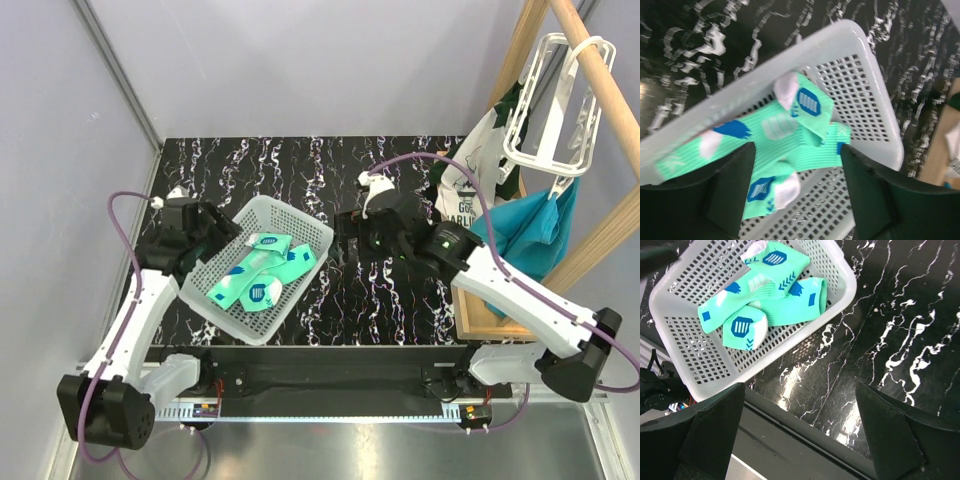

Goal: Clip the socks to the hanger
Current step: Open the clamp at the hanger.

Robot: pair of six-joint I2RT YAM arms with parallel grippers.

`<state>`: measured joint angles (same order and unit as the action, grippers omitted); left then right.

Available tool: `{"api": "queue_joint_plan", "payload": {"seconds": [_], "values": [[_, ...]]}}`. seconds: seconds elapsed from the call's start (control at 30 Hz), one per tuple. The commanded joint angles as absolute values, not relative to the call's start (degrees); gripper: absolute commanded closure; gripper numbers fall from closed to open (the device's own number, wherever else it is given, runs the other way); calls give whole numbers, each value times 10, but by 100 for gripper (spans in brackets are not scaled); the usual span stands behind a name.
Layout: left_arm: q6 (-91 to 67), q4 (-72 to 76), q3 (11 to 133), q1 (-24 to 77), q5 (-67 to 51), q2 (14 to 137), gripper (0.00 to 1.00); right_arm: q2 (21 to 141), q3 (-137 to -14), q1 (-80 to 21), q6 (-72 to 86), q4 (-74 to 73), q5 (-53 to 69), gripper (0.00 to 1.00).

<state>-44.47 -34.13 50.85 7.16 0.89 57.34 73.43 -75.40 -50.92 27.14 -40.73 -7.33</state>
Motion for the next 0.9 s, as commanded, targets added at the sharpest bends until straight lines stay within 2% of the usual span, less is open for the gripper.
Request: {"api": "queue_joint_plan", "payload": {"seconds": [0.0,0.2,0.47,0.67,0.87], "values": [[-489,-244,483,69,-77,589,33,713,-746,-514,256,-427,-107,0],[-559,-190,434,81,-56,613,35,693,-758,-515,248,-435,-99,0],[-641,-193,466,143,-1,712,31,679,-835,-515,218,-482,-120,0],[-635,-206,492,165,67,770,31,663,-866,-514,200,-519,-140,0],[-609,-221,510,169,79,795,30,648,-873,-514,199,-537,-177,1]]}}
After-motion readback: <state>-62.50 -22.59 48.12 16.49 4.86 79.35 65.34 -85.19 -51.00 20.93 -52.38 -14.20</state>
